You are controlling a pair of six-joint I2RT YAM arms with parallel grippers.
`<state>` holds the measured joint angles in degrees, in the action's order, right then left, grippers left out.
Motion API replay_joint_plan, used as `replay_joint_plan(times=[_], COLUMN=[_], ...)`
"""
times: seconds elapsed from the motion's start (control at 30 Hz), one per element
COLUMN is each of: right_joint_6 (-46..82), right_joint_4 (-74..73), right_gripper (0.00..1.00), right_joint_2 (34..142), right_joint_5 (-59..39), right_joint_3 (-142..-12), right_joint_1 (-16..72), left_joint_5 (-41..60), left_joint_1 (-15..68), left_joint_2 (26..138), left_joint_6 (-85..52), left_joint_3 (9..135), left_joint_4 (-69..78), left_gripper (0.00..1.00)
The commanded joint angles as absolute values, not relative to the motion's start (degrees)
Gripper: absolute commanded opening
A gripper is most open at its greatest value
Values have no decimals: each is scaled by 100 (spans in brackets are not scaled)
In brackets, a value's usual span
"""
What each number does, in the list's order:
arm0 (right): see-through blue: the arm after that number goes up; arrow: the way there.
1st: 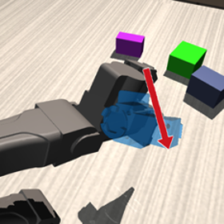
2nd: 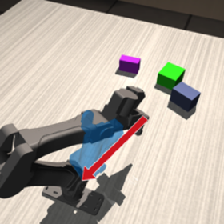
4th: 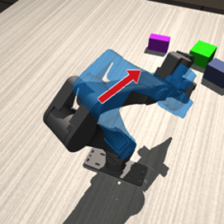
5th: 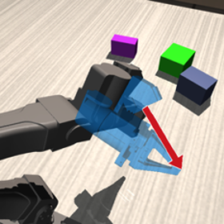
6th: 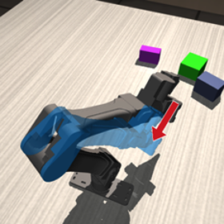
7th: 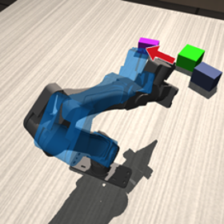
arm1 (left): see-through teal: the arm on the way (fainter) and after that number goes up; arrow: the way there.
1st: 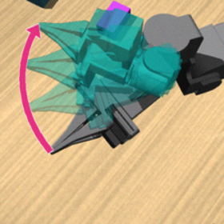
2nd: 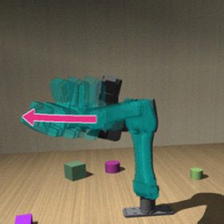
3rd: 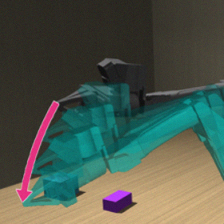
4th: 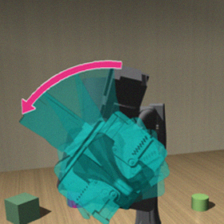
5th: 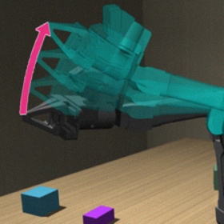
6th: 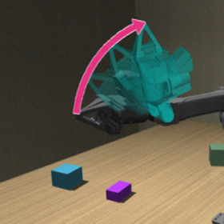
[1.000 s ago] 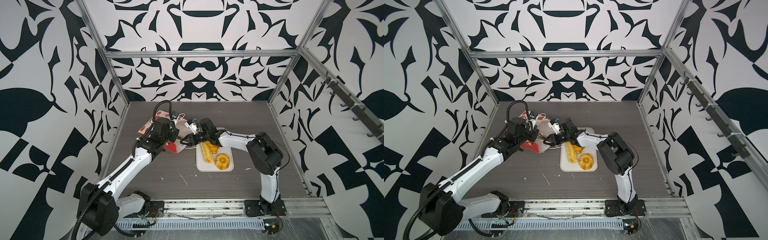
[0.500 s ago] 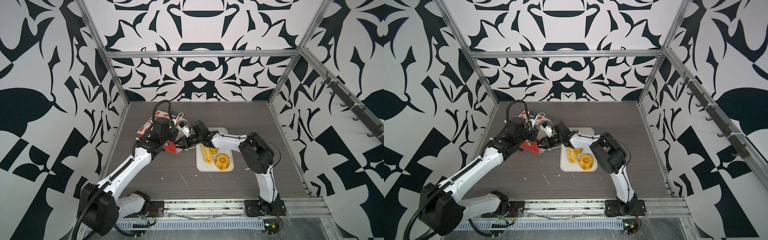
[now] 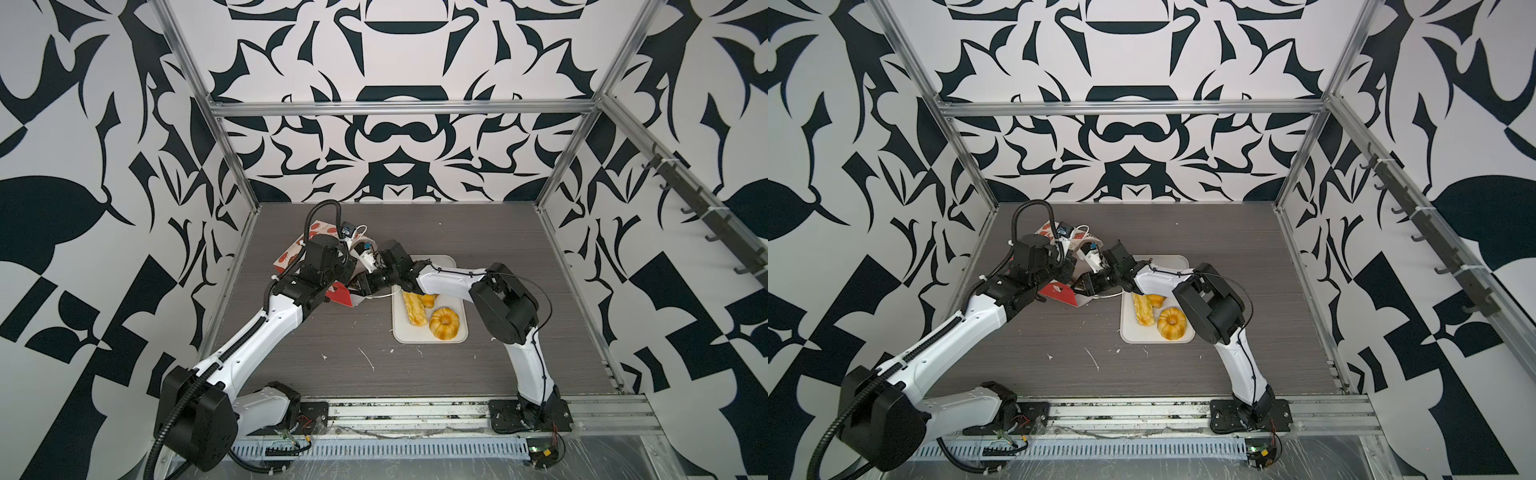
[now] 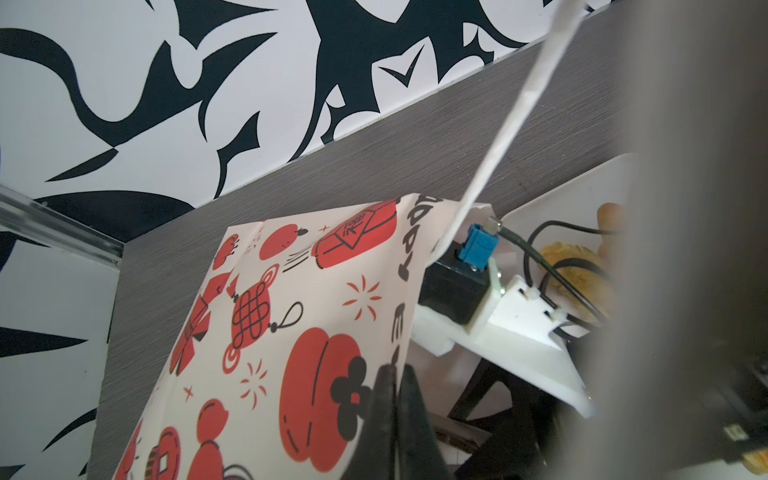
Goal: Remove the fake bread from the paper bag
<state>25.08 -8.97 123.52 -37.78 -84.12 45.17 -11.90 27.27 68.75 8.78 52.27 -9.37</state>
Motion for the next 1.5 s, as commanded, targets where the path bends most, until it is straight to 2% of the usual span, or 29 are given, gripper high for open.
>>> replay_joint_plan(times=[0.0,0.1,0.27,0.4,0.47,0.53,0.87,1.13,1.47], right_joint_6=[2435,2477,2601,2606,2610,2610,2593,2529,2506], right_joint_4=[-929,-905,-1067,-1123,-1149,-1176,-1291,-1157,-1037], right_gripper=[38,37,29,15,4,0,0,0,0], right_joint_2=[12299,12389,12445,12394,12332,12259,11653,11206,10794], right_joint_5=[-3753,-3765,-3850,-3858,-3843,-3841,-3651,-3878,-3884], right_joint_3=[-8744,-8788,-8807,-8759,-8715,-8655,-7987,-7501,-7348], right_joint_1=[4570,4570,4571,4570,4570,4566,4391,4182,4062], left_joint_5=[-1041,-1044,-1028,-1037,-1061,-1072,-1132,-1177,-1210], left_joint_1=[2736,2737,2735,2734,2740,2740,2740,2736,2736], left_joint_2=[6806,6807,6813,6795,6775,6752,6617,6666,6797], left_joint_6=[765,765,756,760,756,739,713,703,729], left_joint_3=[5251,5265,5267,5243,5234,5203,5128,5160,5169], left_joint_4=[-940,-940,-932,-948,-967,-984,-1124,-1138,-1068], left_gripper=[0,0,0,0,0,0,0,0,0])
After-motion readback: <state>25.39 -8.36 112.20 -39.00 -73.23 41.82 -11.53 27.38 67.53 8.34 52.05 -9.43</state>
